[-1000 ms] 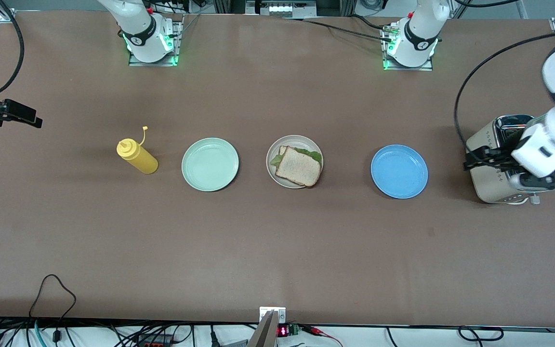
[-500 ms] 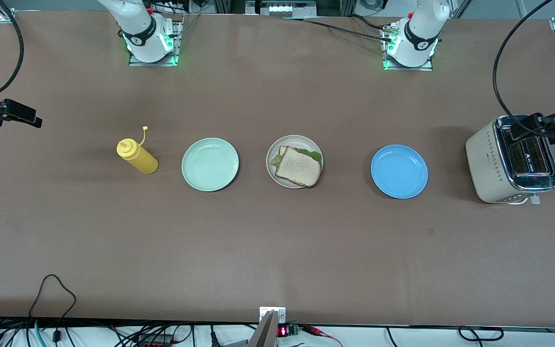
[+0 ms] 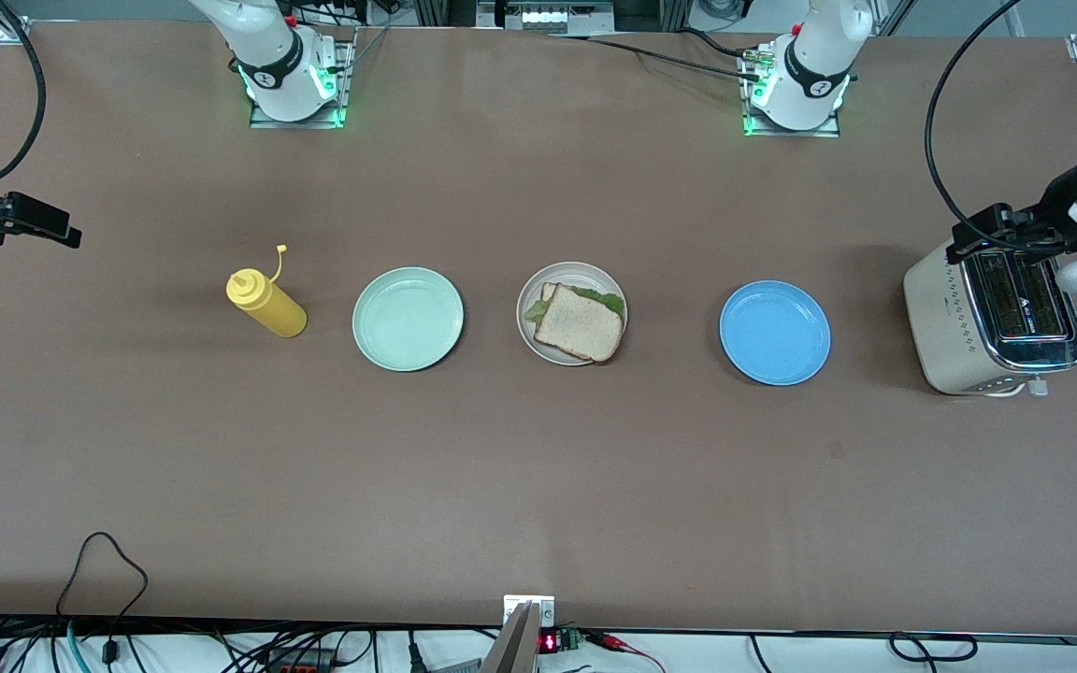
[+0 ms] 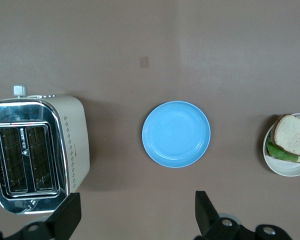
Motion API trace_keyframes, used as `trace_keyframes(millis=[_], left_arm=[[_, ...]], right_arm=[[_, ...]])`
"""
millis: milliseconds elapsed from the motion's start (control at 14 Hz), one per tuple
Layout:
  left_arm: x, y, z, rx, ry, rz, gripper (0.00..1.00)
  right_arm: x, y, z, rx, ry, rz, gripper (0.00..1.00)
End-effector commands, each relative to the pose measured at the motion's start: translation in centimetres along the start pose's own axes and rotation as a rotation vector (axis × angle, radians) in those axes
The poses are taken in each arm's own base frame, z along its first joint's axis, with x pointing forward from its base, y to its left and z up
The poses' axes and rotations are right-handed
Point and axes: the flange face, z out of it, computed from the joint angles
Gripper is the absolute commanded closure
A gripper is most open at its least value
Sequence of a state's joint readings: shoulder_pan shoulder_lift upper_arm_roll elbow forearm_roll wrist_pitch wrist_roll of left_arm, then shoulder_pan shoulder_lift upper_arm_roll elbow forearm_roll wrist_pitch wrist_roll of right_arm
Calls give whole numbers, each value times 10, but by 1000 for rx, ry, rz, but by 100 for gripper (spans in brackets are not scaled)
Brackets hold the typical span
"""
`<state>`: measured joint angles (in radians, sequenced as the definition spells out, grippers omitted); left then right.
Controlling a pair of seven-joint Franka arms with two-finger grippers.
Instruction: Make sandwich in beige plate with both arms
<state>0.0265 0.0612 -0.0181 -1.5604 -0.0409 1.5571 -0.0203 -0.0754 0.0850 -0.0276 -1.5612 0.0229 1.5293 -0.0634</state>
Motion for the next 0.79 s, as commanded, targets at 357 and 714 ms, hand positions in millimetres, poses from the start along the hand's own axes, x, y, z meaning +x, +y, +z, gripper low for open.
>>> trace_keyframes(millis=[357, 714], left_arm=[[-37, -2, 4, 27, 8, -5, 0], [-40, -3, 1, 27, 4, -3, 0]], right_arm=[[-1, 1, -5, -4, -3, 11, 0], [-1, 1, -4, -4, -5, 11, 0]])
